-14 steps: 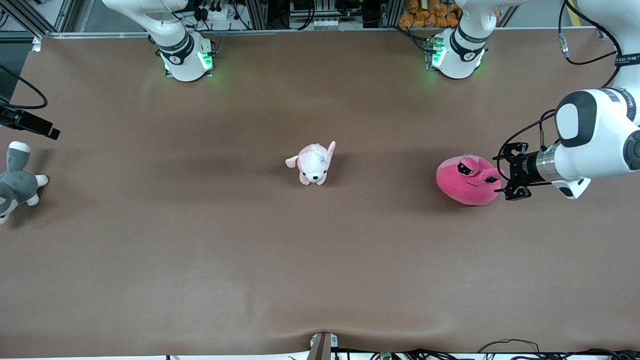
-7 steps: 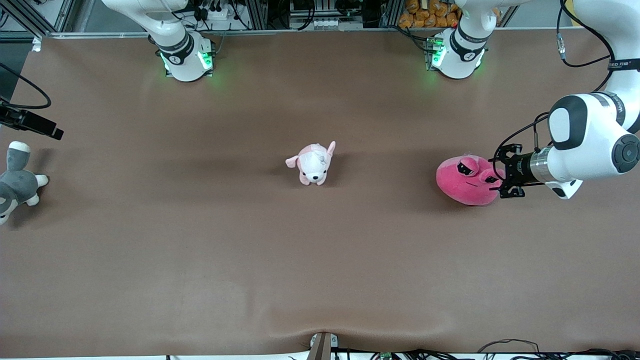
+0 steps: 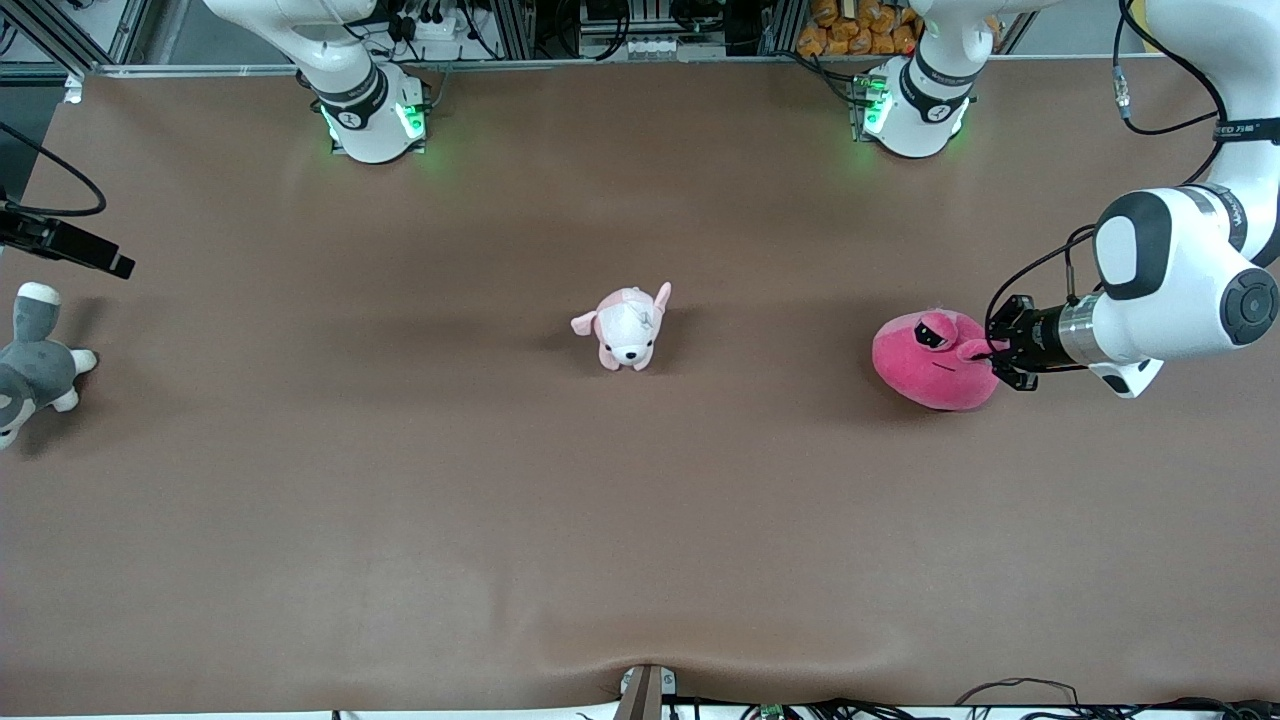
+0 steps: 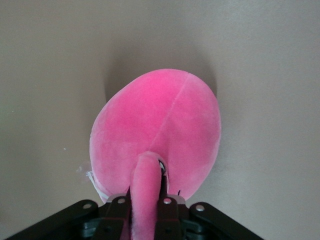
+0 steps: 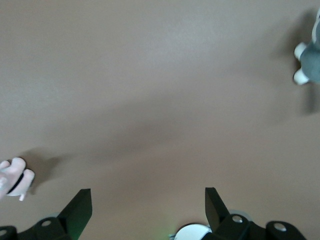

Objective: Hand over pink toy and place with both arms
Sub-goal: 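Carry the pink plush toward the right gripper while the right gripper reaches it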

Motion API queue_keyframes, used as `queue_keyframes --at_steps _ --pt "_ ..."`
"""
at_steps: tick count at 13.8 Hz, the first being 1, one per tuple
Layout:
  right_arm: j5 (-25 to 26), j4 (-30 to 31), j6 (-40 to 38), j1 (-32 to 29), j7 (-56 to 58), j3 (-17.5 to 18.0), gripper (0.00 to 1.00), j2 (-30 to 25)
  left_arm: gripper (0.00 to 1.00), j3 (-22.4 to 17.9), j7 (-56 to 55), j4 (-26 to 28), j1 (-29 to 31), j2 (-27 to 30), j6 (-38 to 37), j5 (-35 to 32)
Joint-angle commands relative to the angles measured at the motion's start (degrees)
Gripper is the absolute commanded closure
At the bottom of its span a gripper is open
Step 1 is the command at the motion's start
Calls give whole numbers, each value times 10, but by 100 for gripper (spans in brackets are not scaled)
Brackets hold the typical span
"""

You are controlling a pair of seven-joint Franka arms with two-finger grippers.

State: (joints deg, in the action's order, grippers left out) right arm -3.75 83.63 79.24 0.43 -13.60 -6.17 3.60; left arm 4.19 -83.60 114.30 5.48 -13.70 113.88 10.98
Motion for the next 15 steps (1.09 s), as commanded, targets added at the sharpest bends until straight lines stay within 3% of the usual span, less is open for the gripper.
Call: queue_keyframes --at_steps 1,3,6,10,12,15 --pt "-50 -9 -18 11 -100 2 0 4 100 4 -9 -15 2 16 -4 11" --pt "-83 -11 -26 36 -199 3 0 4 100 8 -24 -56 -2 24 -44 17" --pt "-91 -13 -22 90 -317 3 0 4 100 41 -71 -156 -4 26 -141 69" --pt "-151 -13 -21 148 -523 3 0 4 100 126 -195 -279 -11 16 -180 105" --pt "-178 -12 -15 192 -653 3 0 9 100 163 -275 -298 -20 8 -180 107" --pt "-185 -11 60 276 -848 3 0 29 100 181 -336 -312 -60 8 -179 111"
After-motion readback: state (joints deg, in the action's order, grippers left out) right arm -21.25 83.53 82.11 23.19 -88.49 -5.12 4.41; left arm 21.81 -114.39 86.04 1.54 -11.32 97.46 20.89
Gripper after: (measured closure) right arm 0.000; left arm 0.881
